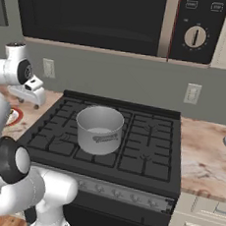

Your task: Retrieve the frozen meat and place it in the pot on a burner. Then turn the burner on.

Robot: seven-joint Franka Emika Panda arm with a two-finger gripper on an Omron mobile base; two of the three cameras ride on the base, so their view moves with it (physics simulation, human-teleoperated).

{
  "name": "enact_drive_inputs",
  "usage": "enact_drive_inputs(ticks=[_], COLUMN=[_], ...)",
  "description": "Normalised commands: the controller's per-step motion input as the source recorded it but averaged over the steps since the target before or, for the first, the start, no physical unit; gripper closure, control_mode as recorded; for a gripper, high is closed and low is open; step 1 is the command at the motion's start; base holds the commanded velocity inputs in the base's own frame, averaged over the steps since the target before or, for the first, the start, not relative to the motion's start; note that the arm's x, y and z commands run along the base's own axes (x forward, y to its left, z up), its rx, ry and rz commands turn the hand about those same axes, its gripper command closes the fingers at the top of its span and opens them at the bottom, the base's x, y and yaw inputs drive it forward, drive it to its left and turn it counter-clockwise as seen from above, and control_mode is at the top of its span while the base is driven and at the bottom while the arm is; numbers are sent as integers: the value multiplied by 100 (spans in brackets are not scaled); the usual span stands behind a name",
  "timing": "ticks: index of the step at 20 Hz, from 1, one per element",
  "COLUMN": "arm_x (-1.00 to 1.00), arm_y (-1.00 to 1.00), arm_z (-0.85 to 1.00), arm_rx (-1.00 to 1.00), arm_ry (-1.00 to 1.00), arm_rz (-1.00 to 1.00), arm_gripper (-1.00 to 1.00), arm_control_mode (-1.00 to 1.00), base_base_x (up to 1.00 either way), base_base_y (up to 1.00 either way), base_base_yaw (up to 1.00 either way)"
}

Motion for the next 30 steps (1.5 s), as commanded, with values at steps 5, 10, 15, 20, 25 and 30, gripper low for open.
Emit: enact_drive_inputs(ticks=[5,10,15,20,25,30], arm_x=[9,19,26,29,42,46], arm_y=[80,68,55,54,63,48], arm_z=[-33,-38,-43,-21,-21,-2], arm_rx=[-1,-1,0,-3,-2,0], arm_ry=[21,22,6,0,0,0], arm_rz=[0,0,0,-3,-7,-5], arm_gripper=[-100,-100,-100,-100,-100,-100], arm_control_mode=[-100,-100,-100,-100,-100,-100], base_base_x=[0,0,0,0,0,0], base_base_y=[0,0,0,0,0,0], base_base_yaw=[0,0,0,0,0,0])
